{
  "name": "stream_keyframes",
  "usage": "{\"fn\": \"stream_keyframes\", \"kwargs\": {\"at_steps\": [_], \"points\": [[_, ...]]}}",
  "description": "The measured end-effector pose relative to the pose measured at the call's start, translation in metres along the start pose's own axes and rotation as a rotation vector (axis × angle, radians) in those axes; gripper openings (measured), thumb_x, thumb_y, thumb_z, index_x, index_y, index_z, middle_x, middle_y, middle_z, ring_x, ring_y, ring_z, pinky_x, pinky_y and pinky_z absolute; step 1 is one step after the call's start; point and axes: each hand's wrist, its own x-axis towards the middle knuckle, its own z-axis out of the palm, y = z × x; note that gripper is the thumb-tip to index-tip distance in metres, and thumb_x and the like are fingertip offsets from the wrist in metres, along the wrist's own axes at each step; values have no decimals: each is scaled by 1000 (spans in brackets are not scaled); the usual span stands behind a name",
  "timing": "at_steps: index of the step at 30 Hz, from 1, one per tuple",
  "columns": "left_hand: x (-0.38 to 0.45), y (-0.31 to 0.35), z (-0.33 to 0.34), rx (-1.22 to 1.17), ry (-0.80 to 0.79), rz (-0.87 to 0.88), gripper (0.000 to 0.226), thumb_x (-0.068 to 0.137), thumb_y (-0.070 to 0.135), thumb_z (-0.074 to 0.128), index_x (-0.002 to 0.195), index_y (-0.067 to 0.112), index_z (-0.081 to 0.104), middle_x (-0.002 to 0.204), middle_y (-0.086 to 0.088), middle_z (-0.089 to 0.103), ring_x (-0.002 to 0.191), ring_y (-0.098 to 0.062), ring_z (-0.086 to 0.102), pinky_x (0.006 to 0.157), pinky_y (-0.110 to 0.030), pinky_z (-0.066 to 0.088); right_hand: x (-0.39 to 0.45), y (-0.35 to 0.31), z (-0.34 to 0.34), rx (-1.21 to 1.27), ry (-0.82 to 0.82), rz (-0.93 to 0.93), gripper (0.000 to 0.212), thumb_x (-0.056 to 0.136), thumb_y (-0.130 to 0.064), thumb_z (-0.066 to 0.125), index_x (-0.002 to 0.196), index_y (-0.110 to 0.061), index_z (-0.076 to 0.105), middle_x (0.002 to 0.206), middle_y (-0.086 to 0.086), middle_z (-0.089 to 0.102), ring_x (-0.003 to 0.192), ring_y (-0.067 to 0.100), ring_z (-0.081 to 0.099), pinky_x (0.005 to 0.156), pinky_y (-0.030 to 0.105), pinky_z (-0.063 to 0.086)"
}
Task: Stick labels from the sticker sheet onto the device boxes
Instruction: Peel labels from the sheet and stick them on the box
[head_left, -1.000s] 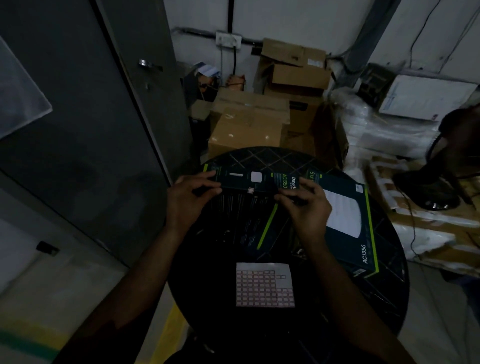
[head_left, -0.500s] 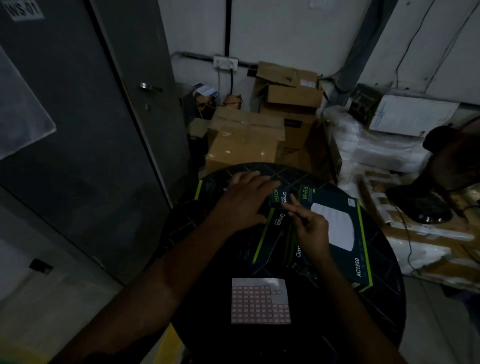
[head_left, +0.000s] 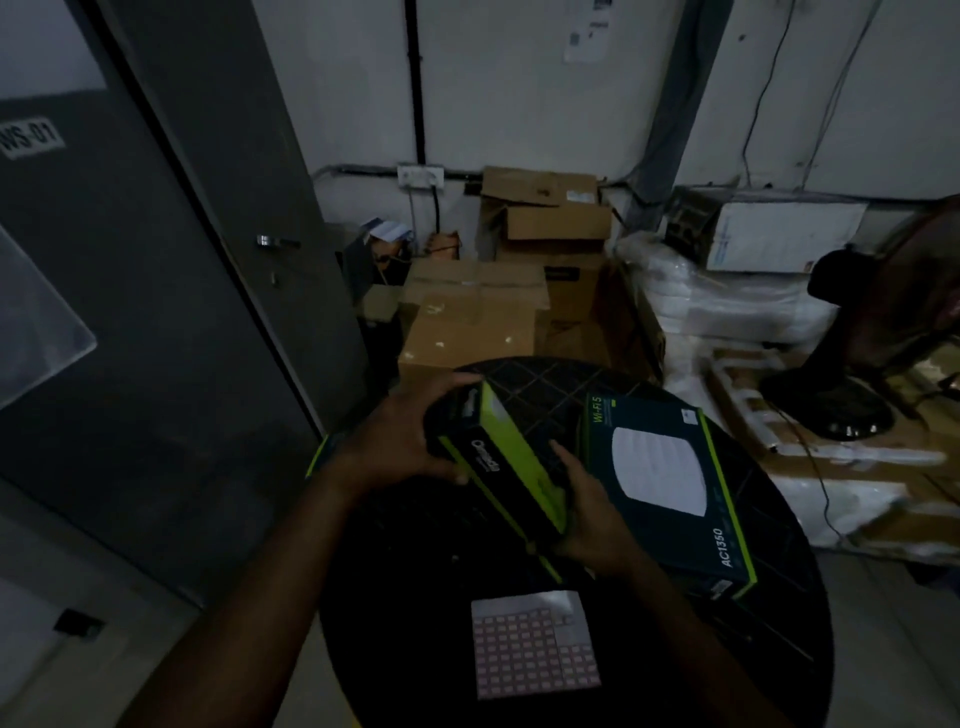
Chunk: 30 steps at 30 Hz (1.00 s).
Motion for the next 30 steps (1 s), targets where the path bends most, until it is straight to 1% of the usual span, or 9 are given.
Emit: {"fn": "stream_keyframes", "kwargs": {"at_steps": [3,6,9,13,16,19,23,27,30], "points": [[-23,-6,-26,-216,140,-56,102,50,25,98,137,36,46,134,21,56,127,1,52,109,-29,44,9,-27,-6,-2,-79,-63,110,61,-58,88,150,-42,26,142,-15,53,127,8,55,103,40,49],[-42,-17,-45,-157,234,-106,110,50,38,95,144,40,37,138,15,55,129,-7,52,108,-36,44,17,-55,-14,-112,-20,-186,89,65,-53,86,141,-35,43,131,-10,59,118,12,59,93,42,52],[-53,-14,-60,348,267,-134,118,44,47,90,146,50,31,135,12,55,122,-13,53,101,-42,44,31,-88,-27,-514,2,-204,98,66,-61,81,148,-31,37,143,-1,53,127,24,53,100,39,47],[-41,-13,-21,798,129,-23,102,39,57,87,132,28,56,113,1,66,104,-25,60,91,-35,36,45,-137,-20,-852,6,-318,93,66,-65,76,142,-25,41,135,1,55,121,27,56,93,42,41],[-31,-16,11,623,109,-5,89,52,58,83,124,13,58,113,-8,66,102,-30,62,88,-37,47,49,-156,-4,-959,56,-425,90,61,-66,75,134,-21,49,121,4,62,108,31,60,87,44,41],[-33,-21,13,456,158,-67,83,57,49,86,126,16,57,118,-7,64,107,-28,61,88,-33,46,46,-154,-6,-1032,226,-493,87,58,-75,68,128,-26,57,113,2,66,107,30,56,88,46,36],[-41,-37,6,332,190,-195,92,55,47,91,134,19,51,125,-4,59,112,-20,56,91,-26,41,39,-125,-32,-735,475,-543,80,63,-66,79,132,-32,60,141,4,54,129,33,47,101,51,40],[-51,-43,1,68,206,-212,80,55,39,96,123,25,56,109,10,64,96,0,59,82,-20,46,41,-96,-48,-93,211,-447,104,69,-52,87,154,-36,29,163,-3,24,150,18,25,116,49,36],[-58,-50,6,-113,228,-240,71,57,26,96,116,27,57,104,9,66,94,4,62,80,-20,49,45,-92,-60,-110,70,-427,105,73,-62,79,156,-44,17,159,-11,33,146,14,34,112,52,40]]}}
